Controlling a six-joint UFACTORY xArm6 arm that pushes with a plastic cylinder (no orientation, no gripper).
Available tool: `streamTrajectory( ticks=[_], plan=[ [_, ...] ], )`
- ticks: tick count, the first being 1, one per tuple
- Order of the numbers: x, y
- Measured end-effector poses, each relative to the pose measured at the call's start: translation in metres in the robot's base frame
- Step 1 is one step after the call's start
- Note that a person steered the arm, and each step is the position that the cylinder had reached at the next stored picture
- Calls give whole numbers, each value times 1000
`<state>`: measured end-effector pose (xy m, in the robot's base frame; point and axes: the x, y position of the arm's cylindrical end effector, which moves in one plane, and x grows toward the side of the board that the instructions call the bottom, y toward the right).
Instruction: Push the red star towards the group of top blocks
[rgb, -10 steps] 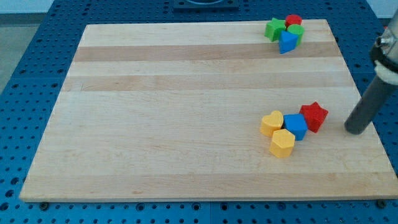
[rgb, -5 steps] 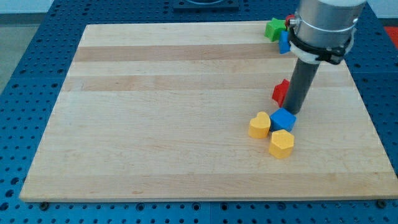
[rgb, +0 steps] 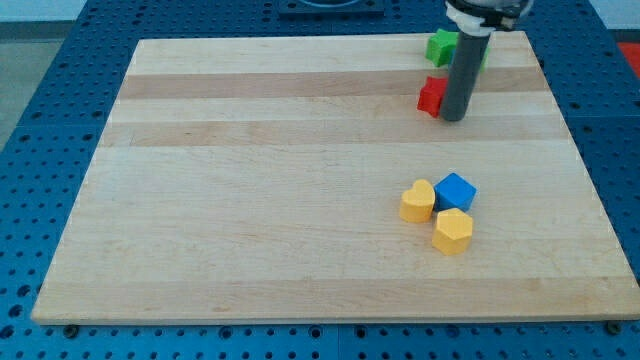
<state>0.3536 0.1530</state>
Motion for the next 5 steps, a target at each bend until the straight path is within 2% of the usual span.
streamTrajectory(
  ticks=[2, 4, 5],
  plan=[
    [-26, -8],
    [-2, -36],
    [-12, -41]
  ],
)
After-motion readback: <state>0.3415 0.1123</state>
